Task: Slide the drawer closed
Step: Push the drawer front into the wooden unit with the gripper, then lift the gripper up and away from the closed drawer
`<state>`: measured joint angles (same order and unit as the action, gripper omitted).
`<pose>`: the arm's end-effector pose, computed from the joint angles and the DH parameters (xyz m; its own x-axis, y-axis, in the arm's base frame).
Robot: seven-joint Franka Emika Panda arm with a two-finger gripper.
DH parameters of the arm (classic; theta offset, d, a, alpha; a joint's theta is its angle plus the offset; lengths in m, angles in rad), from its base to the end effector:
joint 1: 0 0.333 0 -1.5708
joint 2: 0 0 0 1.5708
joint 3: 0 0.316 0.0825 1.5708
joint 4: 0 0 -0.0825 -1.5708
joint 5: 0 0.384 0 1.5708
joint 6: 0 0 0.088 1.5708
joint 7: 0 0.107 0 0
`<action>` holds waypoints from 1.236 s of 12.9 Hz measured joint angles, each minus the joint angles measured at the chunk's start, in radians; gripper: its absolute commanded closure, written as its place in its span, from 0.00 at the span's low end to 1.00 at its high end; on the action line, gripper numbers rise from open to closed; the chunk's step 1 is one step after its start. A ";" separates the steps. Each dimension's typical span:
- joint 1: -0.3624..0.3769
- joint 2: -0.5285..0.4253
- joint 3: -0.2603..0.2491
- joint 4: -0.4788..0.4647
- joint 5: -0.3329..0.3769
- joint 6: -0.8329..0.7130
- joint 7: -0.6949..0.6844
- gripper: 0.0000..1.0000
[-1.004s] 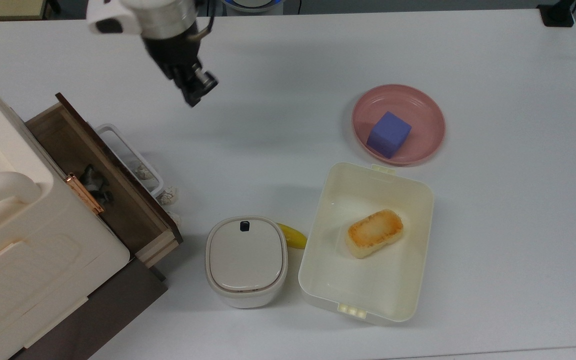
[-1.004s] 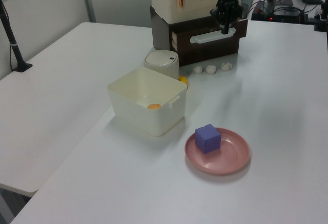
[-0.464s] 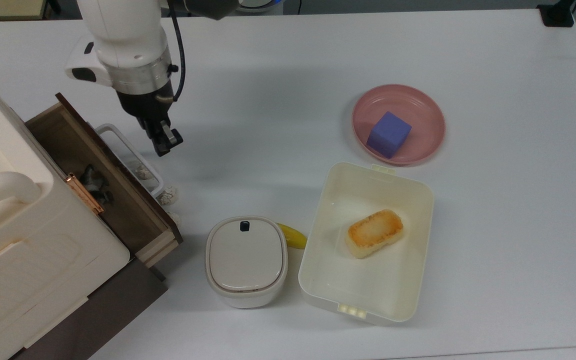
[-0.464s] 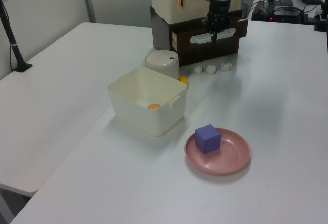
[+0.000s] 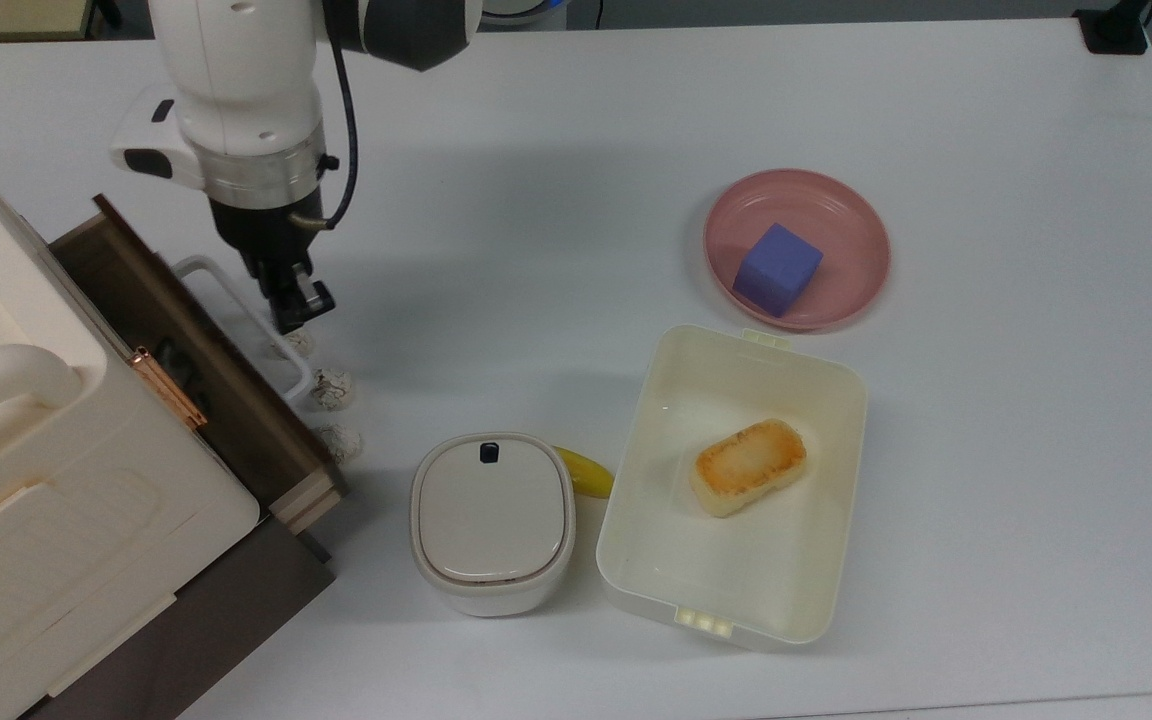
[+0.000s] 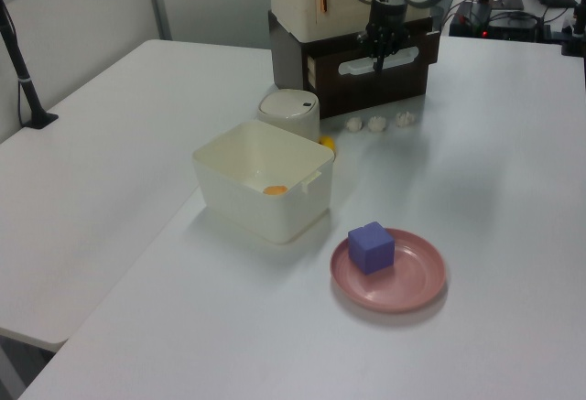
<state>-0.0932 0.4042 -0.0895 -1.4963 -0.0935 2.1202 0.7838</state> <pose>0.6885 -0.1218 0.4608 0.5855 -0.7745 0.2396 -0.7863 -0.6144 -0.0647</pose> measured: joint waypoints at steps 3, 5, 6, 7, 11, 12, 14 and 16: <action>-0.032 0.021 -0.001 0.007 -0.011 0.077 0.011 1.00; -0.067 0.043 0.001 0.030 -0.009 0.106 0.011 1.00; -0.071 0.045 0.002 0.032 -0.009 0.108 0.015 0.99; -0.073 0.045 0.002 0.033 -0.009 0.108 0.022 0.95; -0.073 0.030 0.005 0.049 -0.039 0.104 -0.135 0.00; -0.068 0.015 0.021 0.048 -0.040 0.041 -0.253 0.00; -0.041 -0.002 0.043 0.046 -0.035 -0.090 -0.399 0.00; 0.006 -0.033 0.050 0.045 -0.009 -0.190 -0.518 0.00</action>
<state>-0.0871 0.3716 -0.0392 -1.4512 -0.1025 1.9298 0.2655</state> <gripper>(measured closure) 0.260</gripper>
